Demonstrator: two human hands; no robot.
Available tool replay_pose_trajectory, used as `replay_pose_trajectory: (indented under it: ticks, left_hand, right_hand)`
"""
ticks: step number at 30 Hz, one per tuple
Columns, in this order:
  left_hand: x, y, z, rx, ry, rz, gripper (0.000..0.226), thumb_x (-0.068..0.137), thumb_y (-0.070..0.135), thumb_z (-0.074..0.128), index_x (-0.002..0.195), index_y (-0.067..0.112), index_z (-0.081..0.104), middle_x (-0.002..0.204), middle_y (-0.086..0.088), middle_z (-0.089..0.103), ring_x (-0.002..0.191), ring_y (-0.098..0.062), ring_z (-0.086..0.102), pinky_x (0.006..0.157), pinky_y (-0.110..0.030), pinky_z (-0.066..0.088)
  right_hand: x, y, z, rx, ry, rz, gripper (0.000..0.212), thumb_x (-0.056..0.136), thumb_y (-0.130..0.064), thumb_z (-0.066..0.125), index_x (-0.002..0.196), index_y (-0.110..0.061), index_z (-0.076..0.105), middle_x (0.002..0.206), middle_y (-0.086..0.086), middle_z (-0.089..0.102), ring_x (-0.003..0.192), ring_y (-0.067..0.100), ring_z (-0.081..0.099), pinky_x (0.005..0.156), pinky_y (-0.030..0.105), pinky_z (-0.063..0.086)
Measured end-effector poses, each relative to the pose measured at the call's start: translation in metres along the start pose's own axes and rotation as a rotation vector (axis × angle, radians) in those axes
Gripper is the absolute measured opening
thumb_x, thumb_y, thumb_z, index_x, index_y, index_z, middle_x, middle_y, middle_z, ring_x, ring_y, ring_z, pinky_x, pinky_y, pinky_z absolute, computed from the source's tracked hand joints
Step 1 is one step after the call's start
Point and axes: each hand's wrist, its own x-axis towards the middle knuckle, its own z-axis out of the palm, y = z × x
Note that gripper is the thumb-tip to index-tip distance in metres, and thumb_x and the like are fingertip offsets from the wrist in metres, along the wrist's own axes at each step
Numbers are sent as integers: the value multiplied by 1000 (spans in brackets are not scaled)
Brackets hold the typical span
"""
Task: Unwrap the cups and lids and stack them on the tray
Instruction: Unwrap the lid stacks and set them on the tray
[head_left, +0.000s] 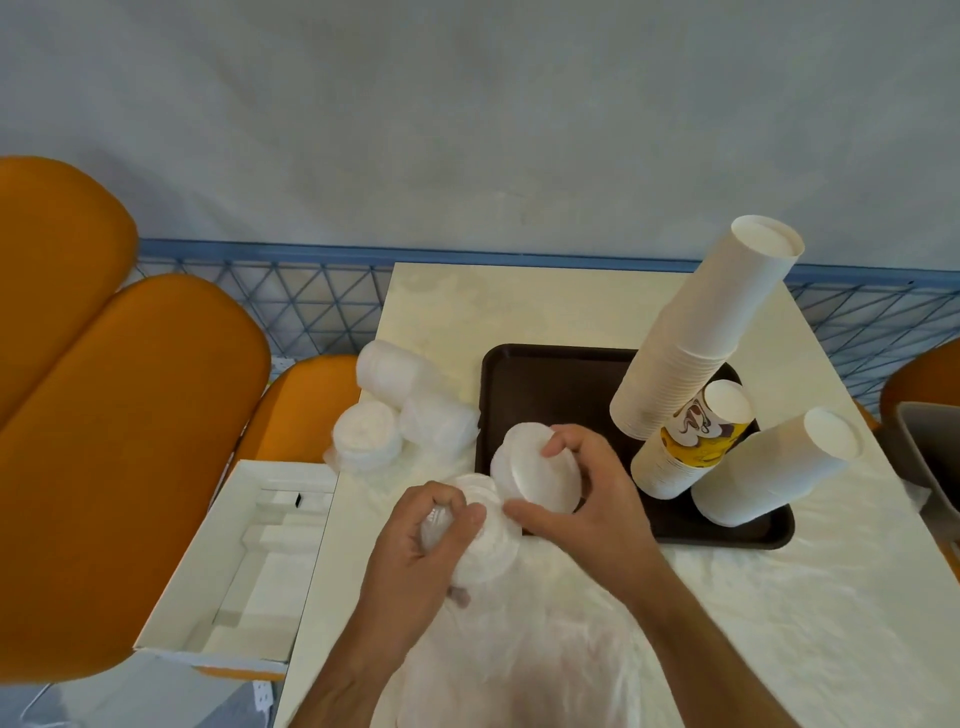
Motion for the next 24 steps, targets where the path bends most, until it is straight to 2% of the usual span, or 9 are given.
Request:
replay_pose_trajectory:
  ticks: [2, 4, 7, 11, 14, 17, 21, 24]
  left_hand:
    - [3, -7, -9, 12, 47, -14, 12, 84, 19, 75, 82, 25, 65, 105, 6, 59, 95, -24, 59, 49, -36, 55]
    - [3, -10, -15, 21, 62, -27, 18, 85, 11, 74, 82, 26, 64, 109, 8, 58, 99, -24, 58, 49, -35, 55]
    - [4, -11, -21, -7, 64, -31, 16, 83, 17, 77, 83, 26, 65, 110, 7, 58, 103, -27, 57, 49, -34, 53]
    - [2, -11, -27, -42, 75, -45, 14, 72, 30, 72, 84, 25, 65, 110, 7, 58, 104, -30, 57, 49, -34, 52]
    - [0, -13, -30, -49, 79, -55, 13, 80, 22, 77, 86, 25, 65, 107, 10, 59, 104, -30, 58, 49, -35, 53]
    - [1, -15, -32, -23, 97, -57, 19, 87, 9, 72, 85, 26, 66, 102, 17, 59, 102, -26, 57, 49, -37, 54]
    - [2, -13, -31, -35, 85, -52, 22, 87, 7, 71, 83, 27, 65, 100, 20, 59, 101, -23, 57, 48, -37, 55]
    - [2, -13, -30, -36, 74, -58, 22, 87, 7, 71, 83, 28, 65, 99, 21, 59, 100, -22, 57, 48, -38, 55]
  right_hand:
    - [21, 19, 6, -111, 49, 49, 56, 67, -43, 91, 104, -40, 49, 126, -21, 46, 113, 3, 46, 95, 25, 45]
    - [41, 40, 16, -225, 40, 108, 56, 68, -42, 91, 105, -36, 50, 131, -15, 43, 114, 5, 43, 94, 21, 42]
    - [60, 72, 35, -323, -49, 142, 58, 69, -45, 90, 109, -34, 49, 138, -10, 37, 115, 7, 41, 91, 19, 40]
    - [68, 99, 52, -410, -88, 60, 57, 70, -46, 89, 109, -30, 50, 139, -7, 37, 116, 10, 44, 95, 21, 44]
    - [71, 110, 60, -461, -131, 69, 58, 69, -47, 90, 109, -30, 52, 141, -6, 39, 124, 18, 46, 101, 28, 46]
    - [72, 117, 64, -505, -173, 101, 59, 69, -48, 89, 112, -30, 53, 146, -7, 37, 129, 18, 42, 101, 26, 42]
    - [73, 120, 62, -541, -178, 95, 60, 70, -52, 87, 115, -31, 53, 146, -8, 38, 128, 18, 40, 102, 26, 40]
    - [77, 118, 61, -618, -187, 83, 62, 70, -56, 84, 117, -34, 51, 144, -9, 38, 126, 20, 42, 101, 30, 44]
